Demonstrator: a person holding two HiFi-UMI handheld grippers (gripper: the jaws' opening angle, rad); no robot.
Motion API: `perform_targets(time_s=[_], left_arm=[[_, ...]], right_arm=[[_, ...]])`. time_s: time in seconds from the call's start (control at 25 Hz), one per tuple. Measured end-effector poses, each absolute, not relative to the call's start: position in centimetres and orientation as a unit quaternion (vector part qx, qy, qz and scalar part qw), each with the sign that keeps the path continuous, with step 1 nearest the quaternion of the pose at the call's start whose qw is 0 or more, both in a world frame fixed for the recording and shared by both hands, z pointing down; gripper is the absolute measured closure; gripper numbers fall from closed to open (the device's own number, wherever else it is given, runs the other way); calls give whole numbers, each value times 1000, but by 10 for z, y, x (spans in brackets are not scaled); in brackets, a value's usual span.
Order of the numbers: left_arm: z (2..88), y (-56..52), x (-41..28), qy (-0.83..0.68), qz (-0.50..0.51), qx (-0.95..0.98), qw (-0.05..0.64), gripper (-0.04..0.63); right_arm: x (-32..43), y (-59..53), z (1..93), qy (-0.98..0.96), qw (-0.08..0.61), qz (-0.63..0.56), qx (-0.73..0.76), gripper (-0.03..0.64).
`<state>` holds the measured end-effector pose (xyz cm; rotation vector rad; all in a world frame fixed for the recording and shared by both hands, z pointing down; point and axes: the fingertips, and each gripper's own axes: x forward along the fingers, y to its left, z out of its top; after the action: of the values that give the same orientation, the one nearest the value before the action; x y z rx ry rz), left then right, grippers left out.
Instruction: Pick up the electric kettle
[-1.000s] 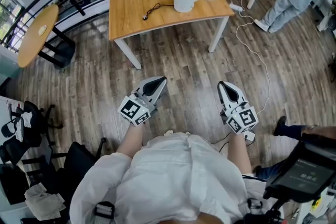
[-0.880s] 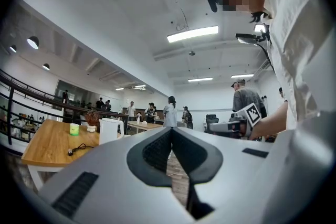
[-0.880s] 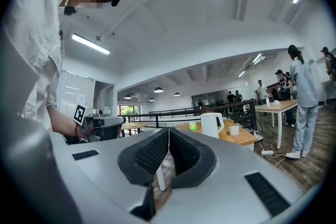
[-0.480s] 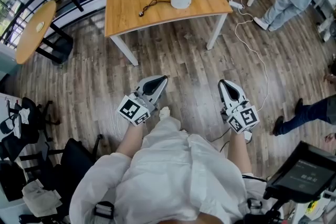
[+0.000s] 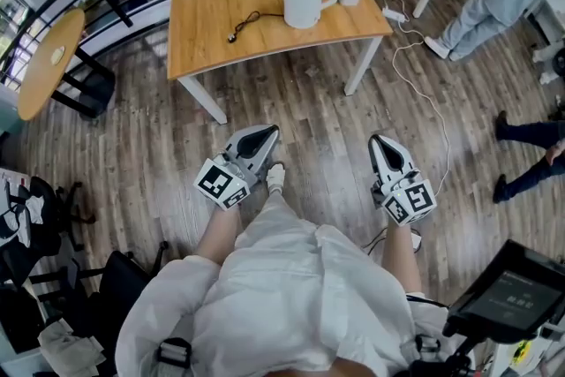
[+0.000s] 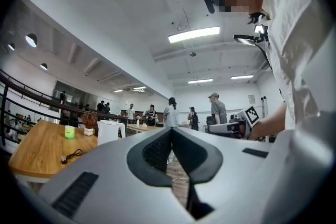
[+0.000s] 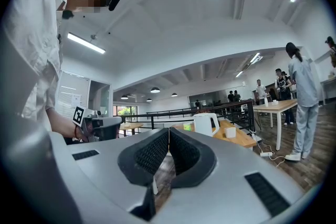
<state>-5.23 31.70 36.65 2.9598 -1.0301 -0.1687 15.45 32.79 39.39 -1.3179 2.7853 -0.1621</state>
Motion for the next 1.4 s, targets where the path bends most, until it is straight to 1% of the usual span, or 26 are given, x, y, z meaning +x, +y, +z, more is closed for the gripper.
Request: perform_targets(time_s=[0.68,1.08,1.4], left_arm=[[360,107,-140,-313,-42,949,11,588],[368,27,-146,-271,-35,962,21,588],[380,0,-138,-258,-30,965,35,588]], right_arm=[[76,124,385,892,19,-66,-448,604],[52,57,395,882,20,-82,-464,605],[61,28,403,877,19,-94,-471,605]])
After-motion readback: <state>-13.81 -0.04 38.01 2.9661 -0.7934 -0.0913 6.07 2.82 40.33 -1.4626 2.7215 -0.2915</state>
